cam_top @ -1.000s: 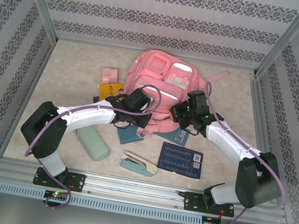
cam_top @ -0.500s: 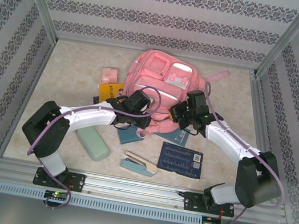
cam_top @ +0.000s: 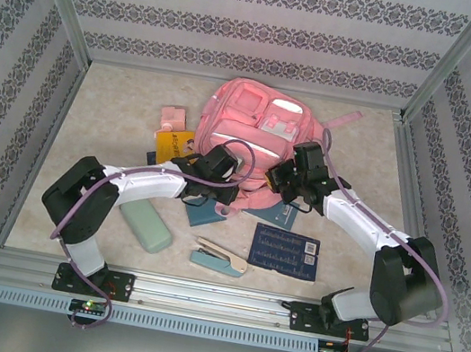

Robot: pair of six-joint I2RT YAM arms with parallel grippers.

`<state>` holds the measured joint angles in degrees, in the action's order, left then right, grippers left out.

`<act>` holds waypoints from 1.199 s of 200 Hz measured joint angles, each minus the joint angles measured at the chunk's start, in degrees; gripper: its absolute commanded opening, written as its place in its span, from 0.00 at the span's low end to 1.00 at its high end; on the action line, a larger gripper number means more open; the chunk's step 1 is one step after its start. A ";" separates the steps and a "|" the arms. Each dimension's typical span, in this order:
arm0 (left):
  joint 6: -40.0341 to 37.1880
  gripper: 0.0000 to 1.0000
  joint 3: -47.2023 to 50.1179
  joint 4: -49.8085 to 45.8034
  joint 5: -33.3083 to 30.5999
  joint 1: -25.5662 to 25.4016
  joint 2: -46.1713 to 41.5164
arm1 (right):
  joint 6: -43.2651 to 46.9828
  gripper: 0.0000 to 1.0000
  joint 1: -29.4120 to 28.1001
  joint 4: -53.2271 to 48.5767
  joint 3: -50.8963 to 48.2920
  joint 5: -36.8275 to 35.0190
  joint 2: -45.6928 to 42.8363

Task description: Pack books, pencil case, and school supplies into a backpack

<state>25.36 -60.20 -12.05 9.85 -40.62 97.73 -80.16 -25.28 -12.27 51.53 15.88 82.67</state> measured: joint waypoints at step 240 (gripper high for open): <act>-0.33 0.00 5.33 -4.72 2.34 9.46 -11.10 | 12.41 0.00 3.43 -3.89 3.41 1.51 1.44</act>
<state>25.04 -54.87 -16.78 12.19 -31.16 86.63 -67.75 -21.85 -16.16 54.94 17.39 84.12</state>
